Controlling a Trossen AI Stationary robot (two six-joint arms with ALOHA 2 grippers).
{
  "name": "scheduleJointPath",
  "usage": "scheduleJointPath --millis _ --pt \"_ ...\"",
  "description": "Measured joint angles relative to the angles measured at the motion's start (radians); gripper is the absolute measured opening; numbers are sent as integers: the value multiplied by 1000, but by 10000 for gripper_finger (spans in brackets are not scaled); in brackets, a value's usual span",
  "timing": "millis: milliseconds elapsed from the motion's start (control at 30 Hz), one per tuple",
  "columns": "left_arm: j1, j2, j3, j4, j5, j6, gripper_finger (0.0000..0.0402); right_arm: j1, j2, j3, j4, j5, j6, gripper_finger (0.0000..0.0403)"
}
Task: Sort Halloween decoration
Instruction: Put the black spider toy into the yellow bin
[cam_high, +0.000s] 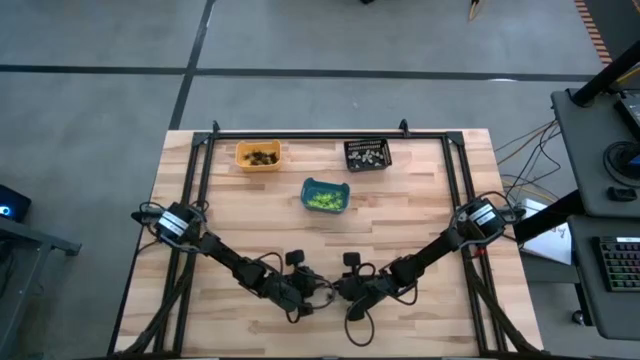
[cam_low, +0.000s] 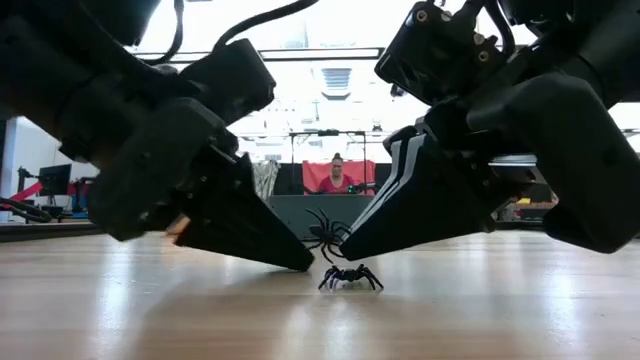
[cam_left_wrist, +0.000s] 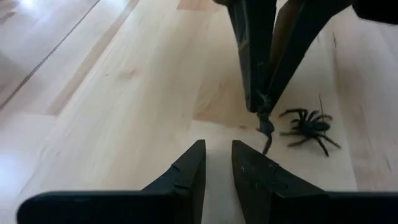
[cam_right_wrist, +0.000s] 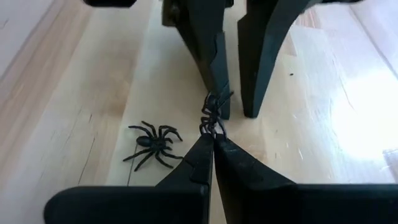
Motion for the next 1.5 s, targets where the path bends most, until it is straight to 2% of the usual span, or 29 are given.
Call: scheduleJointPath --millis 400,733,1000,1133,1267,1500 --pt "-33 -161 -7 -300 2 11 61 0 -37 1 -7 4 40 8" --pt "-137 -354 -37 -254 -1 185 61 0 -114 3 0 15 -8 8" --pt "-195 -523 -144 -197 -132 234 61 -38 -232 3 -64 65 -43 8" --pt "-196 -617 -231 -152 -211 238 61 -123 -336 6 -226 53 -11 8" --pt "-180 -739 -313 -150 -317 265 61 -290 -394 46 -344 -69 -7 8" --pt "-172 -1023 -453 -145 -468 391 61 -611 -300 166 -349 -298 -149 8"
